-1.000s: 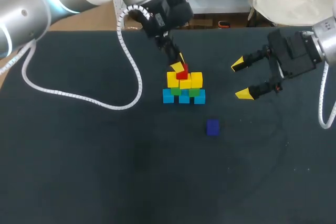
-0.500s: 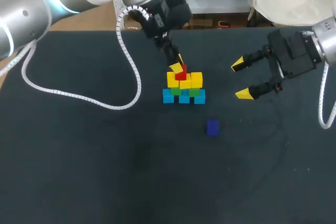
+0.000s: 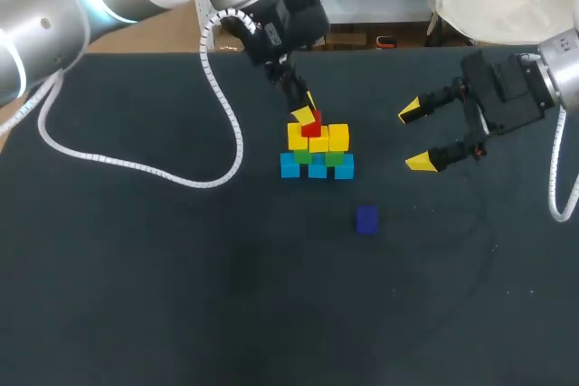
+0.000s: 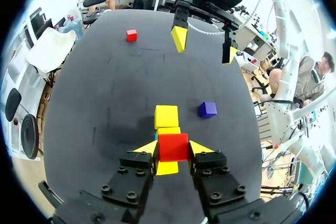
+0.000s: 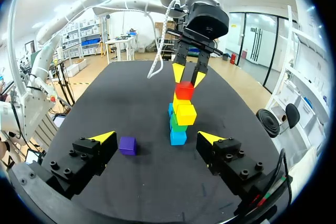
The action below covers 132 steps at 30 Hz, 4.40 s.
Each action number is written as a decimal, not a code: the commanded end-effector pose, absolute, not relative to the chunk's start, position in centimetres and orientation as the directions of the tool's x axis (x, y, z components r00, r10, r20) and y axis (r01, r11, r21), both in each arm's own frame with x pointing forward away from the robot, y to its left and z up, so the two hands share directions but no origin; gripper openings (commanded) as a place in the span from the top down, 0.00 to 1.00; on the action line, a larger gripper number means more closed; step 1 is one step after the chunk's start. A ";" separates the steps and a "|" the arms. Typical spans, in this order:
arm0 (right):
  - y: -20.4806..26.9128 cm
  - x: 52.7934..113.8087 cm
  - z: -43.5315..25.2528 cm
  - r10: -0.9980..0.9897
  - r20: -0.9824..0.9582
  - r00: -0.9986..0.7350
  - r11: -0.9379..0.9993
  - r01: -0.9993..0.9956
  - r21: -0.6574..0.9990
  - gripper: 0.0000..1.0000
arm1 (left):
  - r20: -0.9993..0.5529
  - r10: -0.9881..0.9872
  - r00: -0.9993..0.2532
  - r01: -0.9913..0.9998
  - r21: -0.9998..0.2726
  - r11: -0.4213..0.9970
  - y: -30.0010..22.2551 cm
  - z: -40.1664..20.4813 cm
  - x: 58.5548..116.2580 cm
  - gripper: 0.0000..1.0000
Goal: Place the blue cubes, place green cubes on the blue cubes, place the yellow cubes on the green cubes, then place the red cubes on the yellow cubes, and place purple cube on the red cubes.
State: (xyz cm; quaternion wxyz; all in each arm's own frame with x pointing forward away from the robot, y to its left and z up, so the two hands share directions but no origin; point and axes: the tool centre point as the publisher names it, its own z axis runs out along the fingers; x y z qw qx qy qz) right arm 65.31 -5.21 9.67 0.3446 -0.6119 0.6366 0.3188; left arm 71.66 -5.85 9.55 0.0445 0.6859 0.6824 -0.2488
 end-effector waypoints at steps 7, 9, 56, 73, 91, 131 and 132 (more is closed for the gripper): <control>-5.2 65.3 9.6 -0.558 -0.829 -0.013 0.048 -0.999 -0.017 0.00 | -0.405 0.912 -0.063 0.956 -0.286 -0.061 -5.7 9.6 72.0 1.00; -5.2 65.3 9.6 -0.558 -0.829 -0.013 0.048 -0.999 -0.017 0.00 | -0.410 0.910 -0.064 0.957 -0.282 -0.060 -5.7 9.7 71.9 1.00; -5.2 65.3 9.6 -0.558 -0.829 -0.013 0.048 -0.999 -0.017 0.00 | -0.628 0.777 -0.038 0.949 -0.267 -0.169 -2.7 14.1 73.0 0.00; -5.2 65.3 9.6 -0.558 -0.829 -0.013 0.048 -0.999 -0.017 0.00 | -0.614 0.782 -0.107 0.969 -0.239 -0.056 0.7 14.7 72.6 0.00; -5.2 65.3 9.6 -0.558 -0.829 -0.013 0.048 -0.999 -0.017 0.00 | -0.596 0.778 -0.198 0.980 -0.139 0.143 4.0 14.3 70.4 0.00; -21.9 65.0 6.4 -0.546 -0.837 -0.043 0.108 -0.994 -0.019 0.00 | -0.596 0.778 -0.198 0.980 -0.139 0.143 4.0 14.3 70.4 0.00; -21.9 65.0 6.4 -0.546 -0.837 -0.043 0.108 -0.994 -0.019 0.00 | -0.596 0.778 -0.198 0.980 -0.139 0.143 4.0 14.3 70.4 0.00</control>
